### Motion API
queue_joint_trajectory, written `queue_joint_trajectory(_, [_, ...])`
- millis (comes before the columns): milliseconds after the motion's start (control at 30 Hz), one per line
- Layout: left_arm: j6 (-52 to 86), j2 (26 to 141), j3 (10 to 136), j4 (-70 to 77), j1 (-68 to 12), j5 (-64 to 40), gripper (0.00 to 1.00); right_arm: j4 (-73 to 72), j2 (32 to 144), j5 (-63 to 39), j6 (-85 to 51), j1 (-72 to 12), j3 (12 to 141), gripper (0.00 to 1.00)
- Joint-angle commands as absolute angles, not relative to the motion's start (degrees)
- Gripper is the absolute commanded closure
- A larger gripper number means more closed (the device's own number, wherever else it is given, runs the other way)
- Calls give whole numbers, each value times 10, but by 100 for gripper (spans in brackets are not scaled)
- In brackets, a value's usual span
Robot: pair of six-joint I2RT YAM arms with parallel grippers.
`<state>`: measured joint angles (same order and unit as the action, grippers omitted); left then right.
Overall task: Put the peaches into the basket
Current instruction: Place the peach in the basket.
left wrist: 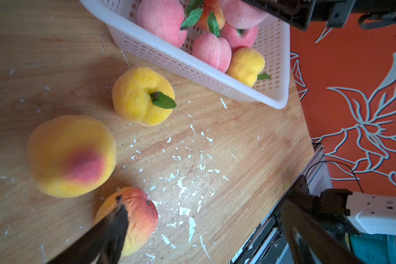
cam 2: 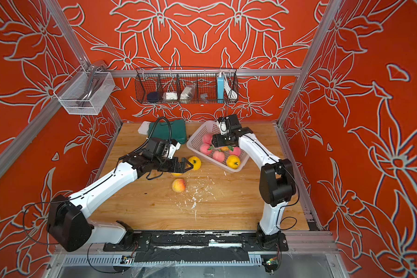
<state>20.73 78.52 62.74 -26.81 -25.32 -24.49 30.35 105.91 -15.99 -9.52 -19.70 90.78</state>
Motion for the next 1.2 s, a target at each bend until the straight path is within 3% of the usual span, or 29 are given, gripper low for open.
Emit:
queue_joint_trajectory(0, [216, 794, 637, -229, -232, -282, 1, 272, 1086, -160, -108, -186, 930, 26])
queue_joint_trajectory(567, [259, 827, 617, -175, -184, -339, 1, 143, 1154, -181, -163, -142, 943, 26])
queue_joint_trajectory(1167, [257, 838, 620, -171, -191, -357, 1, 154, 1228, -195, -166, -139, 1007, 25])
